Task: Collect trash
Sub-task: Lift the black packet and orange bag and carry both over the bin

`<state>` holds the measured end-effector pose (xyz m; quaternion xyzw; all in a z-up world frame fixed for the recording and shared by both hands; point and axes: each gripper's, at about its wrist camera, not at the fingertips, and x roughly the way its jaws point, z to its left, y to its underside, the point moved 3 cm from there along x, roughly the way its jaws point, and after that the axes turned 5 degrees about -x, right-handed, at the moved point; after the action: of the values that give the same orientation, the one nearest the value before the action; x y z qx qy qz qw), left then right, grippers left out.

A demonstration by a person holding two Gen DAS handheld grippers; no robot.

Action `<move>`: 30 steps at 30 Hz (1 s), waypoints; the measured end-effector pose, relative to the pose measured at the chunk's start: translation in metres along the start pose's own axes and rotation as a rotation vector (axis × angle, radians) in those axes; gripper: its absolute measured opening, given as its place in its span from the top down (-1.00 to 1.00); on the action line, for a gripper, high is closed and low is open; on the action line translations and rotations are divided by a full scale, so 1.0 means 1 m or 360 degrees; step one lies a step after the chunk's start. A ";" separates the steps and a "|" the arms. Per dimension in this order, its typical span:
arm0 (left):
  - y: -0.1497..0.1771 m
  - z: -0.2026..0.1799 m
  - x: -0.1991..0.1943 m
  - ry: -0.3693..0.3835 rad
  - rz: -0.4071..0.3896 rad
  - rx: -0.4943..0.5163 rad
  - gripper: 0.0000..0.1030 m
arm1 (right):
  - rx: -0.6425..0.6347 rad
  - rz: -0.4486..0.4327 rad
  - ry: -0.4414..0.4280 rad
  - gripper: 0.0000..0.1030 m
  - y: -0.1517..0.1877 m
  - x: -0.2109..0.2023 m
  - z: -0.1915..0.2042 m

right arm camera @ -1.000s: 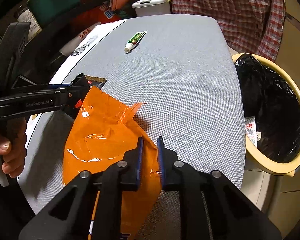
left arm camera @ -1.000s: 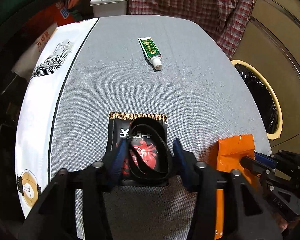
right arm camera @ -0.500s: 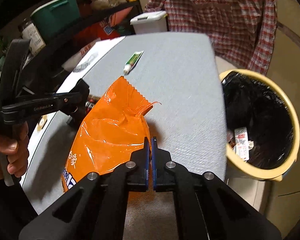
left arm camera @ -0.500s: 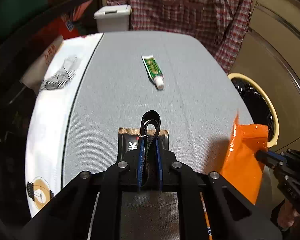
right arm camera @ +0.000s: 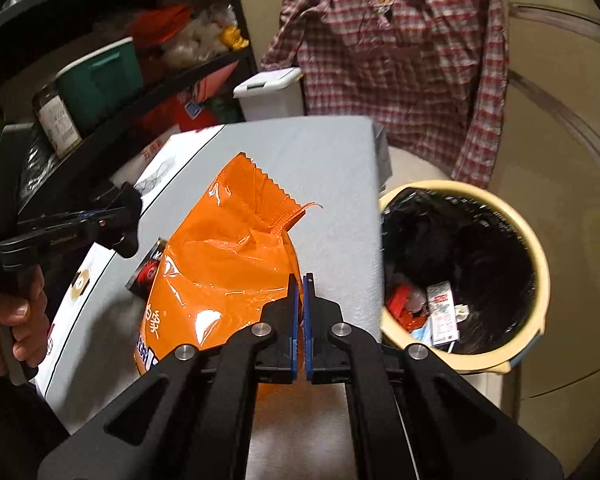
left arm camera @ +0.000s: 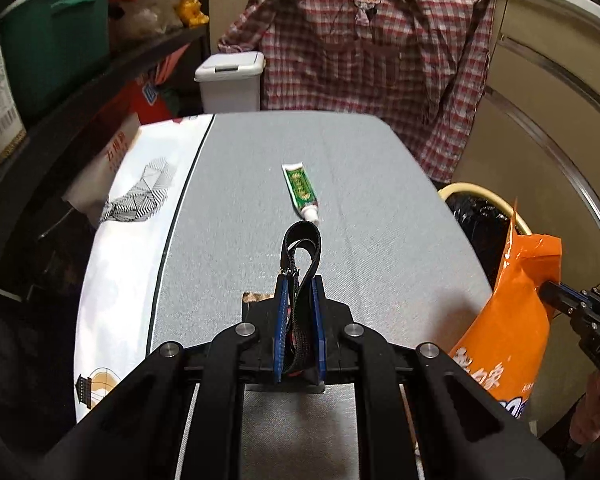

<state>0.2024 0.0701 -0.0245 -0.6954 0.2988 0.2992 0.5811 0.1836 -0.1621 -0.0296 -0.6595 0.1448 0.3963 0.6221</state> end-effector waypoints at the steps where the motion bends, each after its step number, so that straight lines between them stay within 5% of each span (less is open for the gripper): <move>1: -0.002 -0.001 -0.003 0.0004 -0.0014 -0.0003 0.77 | 0.0006 -0.0010 0.0010 0.96 -0.001 -0.003 -0.003; 16: -0.027 -0.046 -0.035 0.0094 -0.0144 0.0042 0.77 | 0.0126 -0.0204 0.0246 0.96 -0.057 -0.059 -0.079; 30: -0.044 -0.118 -0.024 0.0173 -0.0175 0.0102 0.77 | 0.0121 -0.0312 0.0632 0.96 -0.092 -0.076 -0.163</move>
<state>0.2287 -0.0389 0.0382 -0.7069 0.3007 0.2189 0.6016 0.2535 -0.3208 0.0748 -0.7117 0.2146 0.1906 0.6412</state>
